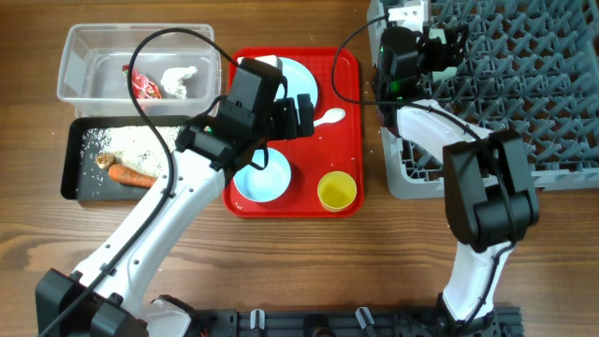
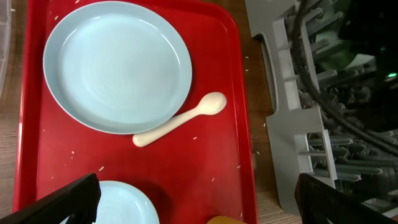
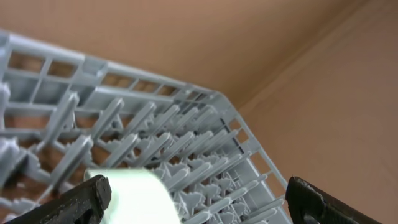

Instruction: Sort waste into correct bins and load items into the dishwasher rack

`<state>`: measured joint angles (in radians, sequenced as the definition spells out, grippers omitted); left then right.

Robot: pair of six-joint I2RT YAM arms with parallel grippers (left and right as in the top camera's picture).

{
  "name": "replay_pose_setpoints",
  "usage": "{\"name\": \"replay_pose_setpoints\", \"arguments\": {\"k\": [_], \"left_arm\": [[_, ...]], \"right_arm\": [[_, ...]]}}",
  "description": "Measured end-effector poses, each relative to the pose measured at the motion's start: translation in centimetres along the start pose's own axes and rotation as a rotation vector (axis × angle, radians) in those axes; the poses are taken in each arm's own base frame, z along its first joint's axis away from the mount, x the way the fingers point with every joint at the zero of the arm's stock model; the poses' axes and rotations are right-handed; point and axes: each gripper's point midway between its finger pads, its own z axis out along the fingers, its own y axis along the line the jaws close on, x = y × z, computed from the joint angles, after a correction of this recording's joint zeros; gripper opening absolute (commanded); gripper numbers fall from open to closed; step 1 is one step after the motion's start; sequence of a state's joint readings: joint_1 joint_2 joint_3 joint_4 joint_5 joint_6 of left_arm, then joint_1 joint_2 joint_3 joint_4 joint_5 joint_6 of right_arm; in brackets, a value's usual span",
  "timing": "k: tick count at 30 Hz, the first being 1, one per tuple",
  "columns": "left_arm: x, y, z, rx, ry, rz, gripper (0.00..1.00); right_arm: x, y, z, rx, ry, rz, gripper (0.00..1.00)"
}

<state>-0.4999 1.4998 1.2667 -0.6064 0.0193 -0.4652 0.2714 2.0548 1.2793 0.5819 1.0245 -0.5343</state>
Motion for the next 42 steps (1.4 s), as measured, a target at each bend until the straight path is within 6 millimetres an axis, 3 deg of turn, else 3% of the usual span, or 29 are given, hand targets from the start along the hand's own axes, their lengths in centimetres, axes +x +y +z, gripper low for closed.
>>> {"name": "replay_pose_setpoints", "arguments": {"k": [3, 5, 7, 11, 13, 17, 21, 24, 28, 31, 34, 38, 42], "left_arm": [[0.0, 0.0, 0.0, 0.0, 0.0, 0.0, 1.0], [0.0, 0.0, 0.0, 0.0, 0.0, 0.0, 1.0], [0.0, 0.0, 0.0, 0.0, -0.001, 0.0, 1.0], [0.0, 0.0, 0.0, 0.0, -0.001, 0.0, 1.0], [-0.1, 0.0, 0.0, 0.001, -0.002, 0.0, 1.0], [0.1, -0.1, 0.0, 0.008, 0.005, 0.0, 1.0], [0.8, 0.4, 0.0, -0.009, 0.038, 0.014, 1.0], [0.9, 4.5, -0.3, -0.1, 0.082, -0.055, 1.0], [0.6, 15.0, -2.6, -0.288, 0.125, -0.319, 1.0], [0.8, 20.8, -4.8, -0.335, 0.134, -0.521, 1.0], [0.6, 21.6, -5.4, -0.253, 0.141, -0.585, 1.0], [0.6, 20.4, -5.2, -0.178, 0.16, -0.562, 1.0], [0.6, 20.5, -5.2, -0.186, 0.158, -0.555, 1.0]], "right_arm": [[-2.1, -1.9, -1.0, 0.009, -0.03, 0.075, 0.93], [-4.1, -4.4, -2.2, 0.013, -0.049, 0.148, 0.93], [-4.6, -5.8, -2.9, -0.003, -0.033, 0.185, 0.96], [-3.2, -7.0, -5.7, -0.212, 0.076, 0.24, 1.0], [-1.6, -6.2, -8.7, -0.436, 0.159, 0.234, 1.0], [-2.9, -5.8, -15.8, -0.86, 0.19, 0.355, 1.0], [-4.2, -3.5, -20.4, -1.168, 0.218, 0.428, 0.99], [-4.0, -0.9, -22.9, -1.319, 0.289, 0.447, 0.96], [-2.3, 3.0, -25.0, -1.407, 0.422, 0.435, 0.93], [-1.2, 4.9, -26.4, -1.439, 0.492, 0.407, 0.93], [-1.0, 5.2, -27.2, -1.457, 0.509, 0.401, 0.9], [-0.9, 5.3, -27.8, -1.469, 0.524, 0.396, 0.81], [0.3, 7.8, -31.7, -1.51, 0.582, 0.326, 0.79]]}}
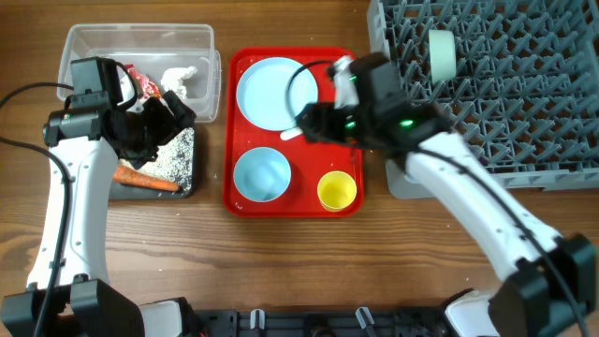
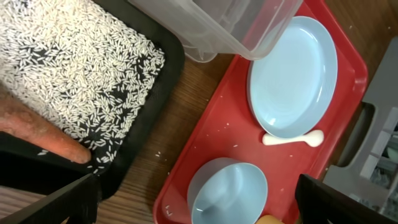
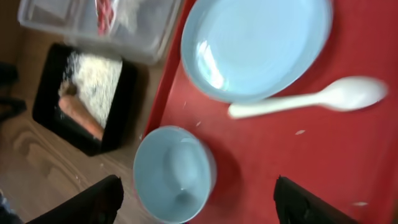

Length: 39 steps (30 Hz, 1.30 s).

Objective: Sort waste into correct bins and load items into the dishwasher rack
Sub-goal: 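Grasp the light-blue bowl with the right gripper and lift it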

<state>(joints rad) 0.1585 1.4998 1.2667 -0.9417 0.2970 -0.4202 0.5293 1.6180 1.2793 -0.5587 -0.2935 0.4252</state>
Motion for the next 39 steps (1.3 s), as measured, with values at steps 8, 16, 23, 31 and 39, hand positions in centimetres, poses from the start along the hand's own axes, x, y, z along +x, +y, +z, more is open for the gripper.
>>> {"name": "replay_pose_setpoints", "arguments": {"k": [8, 16, 23, 31, 39], "left_arm": [[-0.1, 0.2, 0.0, -0.011, -0.006, 0.0, 1.0], [-0.1, 0.2, 0.0, -0.013, -0.007, 0.0, 1.0], [-0.1, 0.2, 0.0, -0.013, -0.007, 0.0, 1.0], [-0.1, 0.2, 0.0, -0.013, -0.007, 0.0, 1.0], [-0.1, 0.2, 0.0, -0.013, -0.007, 0.0, 1.0]], "right_arm": [[7.6, 0.2, 8.3, 0.109, 0.237, 0.114, 0.52], [8.8, -0.7, 10.4, 0.141, 0.265, 0.247, 0.28], [9.4, -1.0, 10.9, 0.152, 0.284, 0.288, 0.04], [8.7, -0.5, 11.4, 0.117, 0.262, 0.283, 0.04], [0.1, -1.0, 3.1, 0.028, 0.012, 0.233, 0.04]]}}
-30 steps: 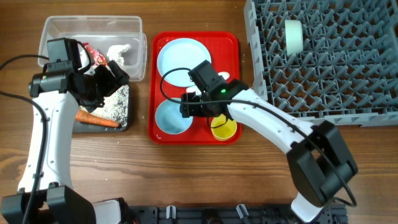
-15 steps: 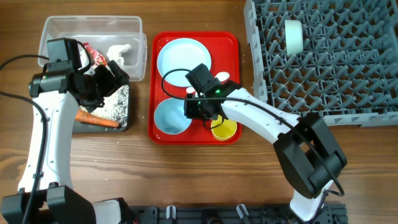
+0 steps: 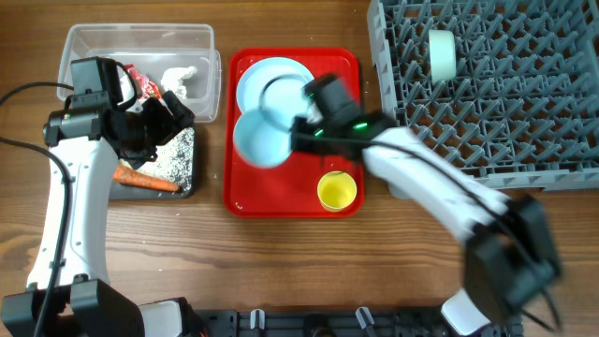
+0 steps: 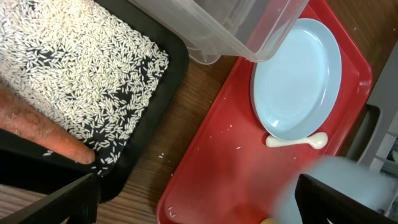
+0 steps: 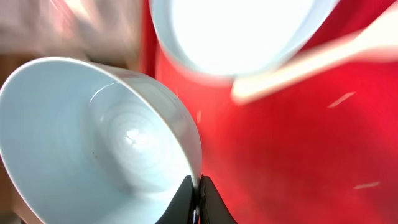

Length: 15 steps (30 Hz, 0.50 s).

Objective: Sort waste into correct bins and load items into the dishwasher rack
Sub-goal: 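Grasp the light-blue bowl with the right gripper and lift it, then place the light-blue bowl into the dish rack and release it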

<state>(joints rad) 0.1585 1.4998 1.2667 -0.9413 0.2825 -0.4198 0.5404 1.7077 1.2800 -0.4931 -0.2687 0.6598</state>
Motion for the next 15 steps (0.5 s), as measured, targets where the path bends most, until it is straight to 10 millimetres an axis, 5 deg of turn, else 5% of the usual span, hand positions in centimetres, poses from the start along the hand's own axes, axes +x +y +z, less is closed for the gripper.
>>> {"name": "replay_pose_setpoints", "arguments": {"k": [4, 7, 11, 15], "left_arm": [[0.0, 0.0, 0.0, 0.0, 0.0, 0.0, 1.0], [0.0, 0.0, 0.0, 0.0, -0.001, 0.001, 1.0], [0.0, 0.0, 0.0, 0.001, -0.002, 0.001, 1.0], [0.0, 0.0, 0.0, 0.001, -0.002, 0.001, 1.0]], "right_arm": [[-7.4, -2.6, -11.0, 0.017, -0.305, 0.03, 0.04], [-9.6, -7.2, -19.5, 0.207, -0.525, 0.053, 0.04], [-8.6, -13.0, -25.4, 0.566, -0.628, 0.053, 0.04], [-5.8, -18.5, -27.9, 0.968, -0.521, 0.019, 0.04]]}}
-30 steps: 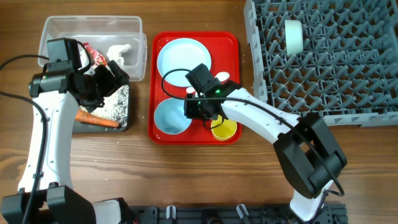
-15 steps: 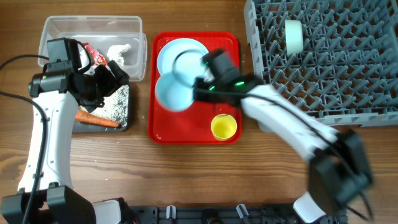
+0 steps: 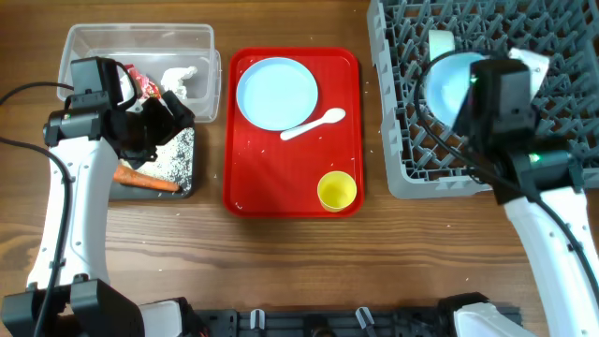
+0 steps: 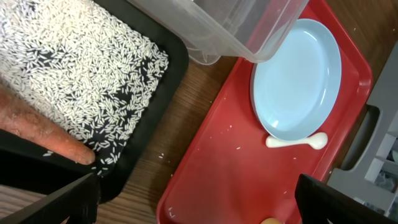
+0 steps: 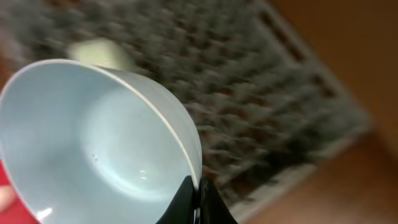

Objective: Sort waste into correct bins and load items into the dishwasher rack
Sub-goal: 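Place the light-blue bowl into the dish rack and release it, then reach the right gripper to the light-blue plate and grasp its edge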

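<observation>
My right gripper (image 3: 471, 94) is shut on the rim of the light blue bowl (image 3: 447, 86), holding it tilted over the left part of the grey dishwasher rack (image 3: 562, 122). In the right wrist view the fingertips (image 5: 196, 198) pinch the bowl (image 5: 106, 149) with the blurred rack behind. A white cup (image 3: 440, 41) lies in the rack just beyond. On the red tray (image 3: 245, 183) are a blue plate (image 3: 276, 94), a white spoon (image 3: 314, 124) and a yellow cup (image 3: 337, 190). My left gripper (image 3: 171, 117) hangs open and holds nothing, over the black tray's right edge.
A clear bin (image 3: 94, 47) at the back left holds a red wrapper (image 3: 145, 86) and crumpled tissue (image 3: 182, 80). The black tray (image 4: 161, 93) in front of it carries rice and a carrot (image 3: 145, 178). Bare wooden table lies in front of the trays.
My right gripper, still shut on the blue bowl, has gone from above the red tray's left side to over the rack's left part. The left arm has not moved.
First my left arm was over the red tray and my right gripper stood open at the rack by the white cup. Then the left had moved over the black tray and the right was open above the bowl. Then the right held the bowl, now over the rack.
</observation>
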`<state>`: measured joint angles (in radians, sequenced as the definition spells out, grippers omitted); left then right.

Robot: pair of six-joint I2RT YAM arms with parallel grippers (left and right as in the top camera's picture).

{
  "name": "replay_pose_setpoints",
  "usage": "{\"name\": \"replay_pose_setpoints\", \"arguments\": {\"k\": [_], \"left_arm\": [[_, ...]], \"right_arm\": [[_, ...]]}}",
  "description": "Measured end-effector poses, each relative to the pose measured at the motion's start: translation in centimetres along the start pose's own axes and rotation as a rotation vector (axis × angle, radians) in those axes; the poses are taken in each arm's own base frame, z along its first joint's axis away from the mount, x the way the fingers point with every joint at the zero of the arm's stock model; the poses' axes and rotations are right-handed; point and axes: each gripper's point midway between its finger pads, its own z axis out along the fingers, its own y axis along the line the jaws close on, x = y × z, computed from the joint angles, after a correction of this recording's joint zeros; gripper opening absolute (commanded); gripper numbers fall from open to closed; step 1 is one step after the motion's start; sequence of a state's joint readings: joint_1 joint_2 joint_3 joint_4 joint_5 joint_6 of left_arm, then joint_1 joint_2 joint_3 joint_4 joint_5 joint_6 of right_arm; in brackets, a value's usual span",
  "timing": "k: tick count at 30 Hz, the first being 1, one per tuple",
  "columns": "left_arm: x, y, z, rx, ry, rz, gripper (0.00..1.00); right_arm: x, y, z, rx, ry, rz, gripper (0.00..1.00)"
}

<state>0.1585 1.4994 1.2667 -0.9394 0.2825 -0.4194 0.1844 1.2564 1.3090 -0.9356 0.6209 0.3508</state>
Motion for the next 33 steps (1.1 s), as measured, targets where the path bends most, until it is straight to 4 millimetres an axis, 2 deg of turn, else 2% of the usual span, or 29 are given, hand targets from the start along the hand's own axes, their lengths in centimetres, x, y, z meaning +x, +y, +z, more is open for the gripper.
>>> {"name": "replay_pose_setpoints", "arguments": {"k": [3, 5, 12, 15, 22, 26, 30, 31, 32, 33], "left_arm": [[0.0, 0.0, 0.0, -0.001, 0.0, 0.0, 1.0], [0.0, 0.0, 0.0, -0.001, 0.0, 0.0, 1.0], [0.0, 0.0, 0.0, -0.001, 0.0, 0.001, 1.0], [0.0, 0.0, 0.0, -0.001, 0.0, 0.003, 1.0], [0.0, 0.0, 0.0, -0.001, 0.0, 0.004, 1.0], [0.0, 0.0, 0.0, -0.001, 0.0, 0.004, 1.0], [0.0, 0.0, 0.0, 0.0, 0.0, 0.007, 1.0], [0.0, 0.0, 0.0, -0.001, 0.0, 0.007, 1.0], [0.0, 0.0, 0.0, -0.001, 0.0, 0.007, 1.0], [0.0, 0.0, 0.0, 0.0, 0.0, 0.007, 1.0]], "right_arm": [[0.2, -1.8, 1.3, 0.17, 0.012, -0.12, 0.04], [0.2, -2.1, 2.8, 0.273, 0.029, -0.238, 0.04], [0.8, -0.1, 8.8, 0.464, 0.107, -0.596, 0.04], [1.4, 0.5, 10.3, 0.515, 0.136, -0.69, 0.04], [0.7, 2.9, 10.7, 0.529, 0.079, -0.751, 0.04], [0.5, 4.9, 10.0, 0.498, 0.04, -0.782, 0.04], [1.3, 7.3, 9.6, 0.411, 0.023, -0.817, 0.05], [1.5, 8.0, 9.5, 0.384, 0.02, -0.823, 0.09], [1.7, 8.5, 9.4, 0.366, 0.017, -0.829, 0.3], [1.8, 8.7, 9.5, 0.355, 0.018, -0.835, 0.42]]}}
